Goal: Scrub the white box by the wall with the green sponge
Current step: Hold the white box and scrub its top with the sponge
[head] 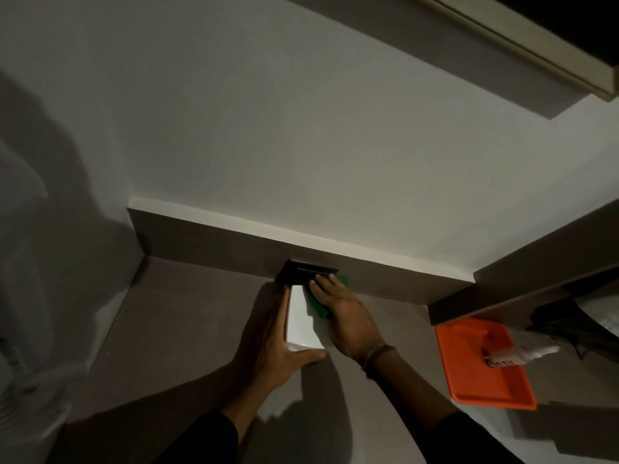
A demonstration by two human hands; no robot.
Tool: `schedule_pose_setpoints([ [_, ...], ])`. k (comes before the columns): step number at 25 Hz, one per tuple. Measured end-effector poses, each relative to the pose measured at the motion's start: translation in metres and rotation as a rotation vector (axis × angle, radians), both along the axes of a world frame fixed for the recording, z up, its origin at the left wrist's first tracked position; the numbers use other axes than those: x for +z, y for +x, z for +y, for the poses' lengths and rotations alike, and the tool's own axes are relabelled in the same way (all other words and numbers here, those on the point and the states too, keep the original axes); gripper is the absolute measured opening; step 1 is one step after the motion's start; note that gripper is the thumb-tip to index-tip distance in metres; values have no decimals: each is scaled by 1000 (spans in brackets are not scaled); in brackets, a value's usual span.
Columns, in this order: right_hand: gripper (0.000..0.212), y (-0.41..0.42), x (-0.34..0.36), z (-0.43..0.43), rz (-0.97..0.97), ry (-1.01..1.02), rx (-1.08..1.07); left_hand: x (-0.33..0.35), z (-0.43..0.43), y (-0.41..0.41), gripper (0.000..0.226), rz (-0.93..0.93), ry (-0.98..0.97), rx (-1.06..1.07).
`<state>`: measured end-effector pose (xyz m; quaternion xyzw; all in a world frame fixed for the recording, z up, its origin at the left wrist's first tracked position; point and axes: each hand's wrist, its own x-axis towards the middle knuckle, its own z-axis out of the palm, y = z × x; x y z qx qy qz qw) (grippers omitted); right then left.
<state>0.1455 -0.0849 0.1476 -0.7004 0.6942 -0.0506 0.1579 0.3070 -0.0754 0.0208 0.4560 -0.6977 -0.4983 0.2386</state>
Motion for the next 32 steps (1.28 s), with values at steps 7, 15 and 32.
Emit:
schedule_pose_setpoints([
  [7,75,4,-6,84,64,-24,347,-10,-10,-3,88,15,122,174],
  [15,76,-16,-5,-1,23,23,51,-7,-11,-5,145,153,17,136],
  [32,74,-30,-7,26,-77,-6,-66,-7,-11,-4,143,153,84,146],
])
